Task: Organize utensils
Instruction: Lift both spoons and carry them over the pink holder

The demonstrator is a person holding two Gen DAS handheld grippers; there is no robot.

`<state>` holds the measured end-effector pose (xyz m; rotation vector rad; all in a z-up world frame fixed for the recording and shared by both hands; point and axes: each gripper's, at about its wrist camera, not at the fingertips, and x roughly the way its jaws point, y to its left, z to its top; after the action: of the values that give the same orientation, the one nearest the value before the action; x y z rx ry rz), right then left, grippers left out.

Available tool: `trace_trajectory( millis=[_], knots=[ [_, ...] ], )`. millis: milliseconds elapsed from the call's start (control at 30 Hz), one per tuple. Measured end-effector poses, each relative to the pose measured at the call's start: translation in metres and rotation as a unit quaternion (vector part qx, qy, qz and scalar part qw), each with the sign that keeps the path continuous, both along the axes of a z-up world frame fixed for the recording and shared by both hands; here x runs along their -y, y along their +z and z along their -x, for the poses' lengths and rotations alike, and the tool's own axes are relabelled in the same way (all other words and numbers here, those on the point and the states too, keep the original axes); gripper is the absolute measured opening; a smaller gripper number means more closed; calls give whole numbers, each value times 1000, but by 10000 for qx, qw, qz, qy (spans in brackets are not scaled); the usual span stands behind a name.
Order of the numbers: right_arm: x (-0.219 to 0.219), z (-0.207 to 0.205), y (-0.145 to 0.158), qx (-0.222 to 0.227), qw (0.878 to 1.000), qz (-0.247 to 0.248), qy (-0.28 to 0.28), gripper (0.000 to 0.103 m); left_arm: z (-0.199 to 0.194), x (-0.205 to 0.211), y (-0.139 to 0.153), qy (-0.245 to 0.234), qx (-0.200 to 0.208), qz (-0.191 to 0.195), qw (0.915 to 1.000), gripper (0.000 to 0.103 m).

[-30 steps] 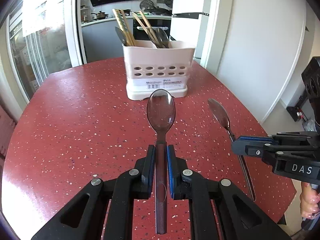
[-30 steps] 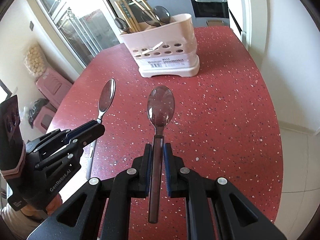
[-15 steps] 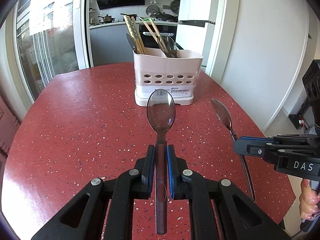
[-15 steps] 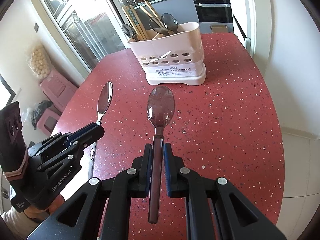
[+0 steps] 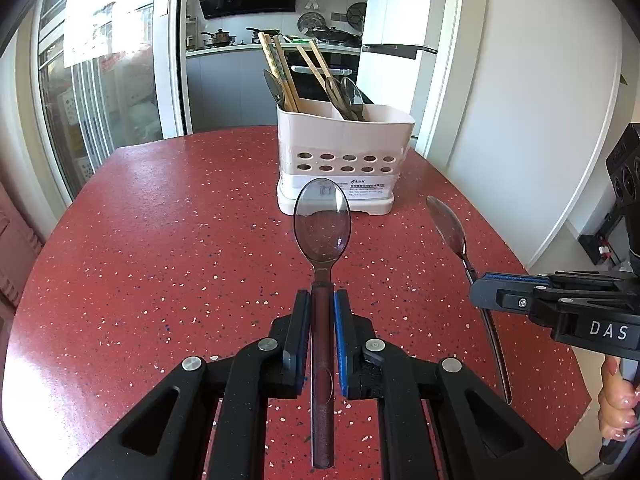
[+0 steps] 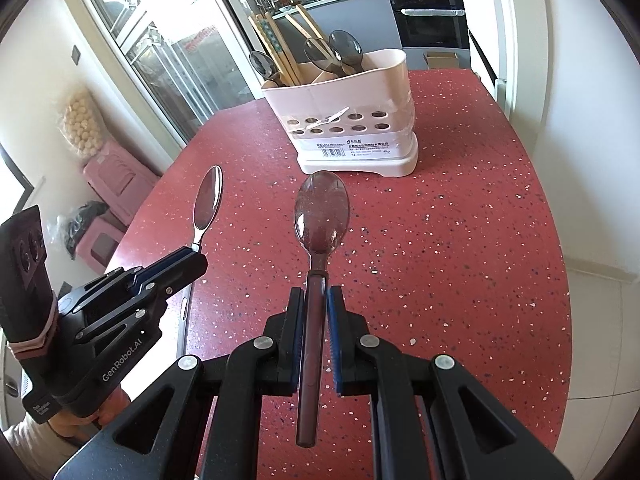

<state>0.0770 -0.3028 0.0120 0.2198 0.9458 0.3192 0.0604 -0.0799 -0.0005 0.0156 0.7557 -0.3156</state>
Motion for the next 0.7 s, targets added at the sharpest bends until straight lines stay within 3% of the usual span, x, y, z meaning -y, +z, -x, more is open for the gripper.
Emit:
trace_trajectory(
  millis=[700],
  knots=[
    [-2, -3, 4, 91, 9999, -65, 42, 13, -1, -9, 8, 158, 91, 120, 9998, 41]
  ],
)
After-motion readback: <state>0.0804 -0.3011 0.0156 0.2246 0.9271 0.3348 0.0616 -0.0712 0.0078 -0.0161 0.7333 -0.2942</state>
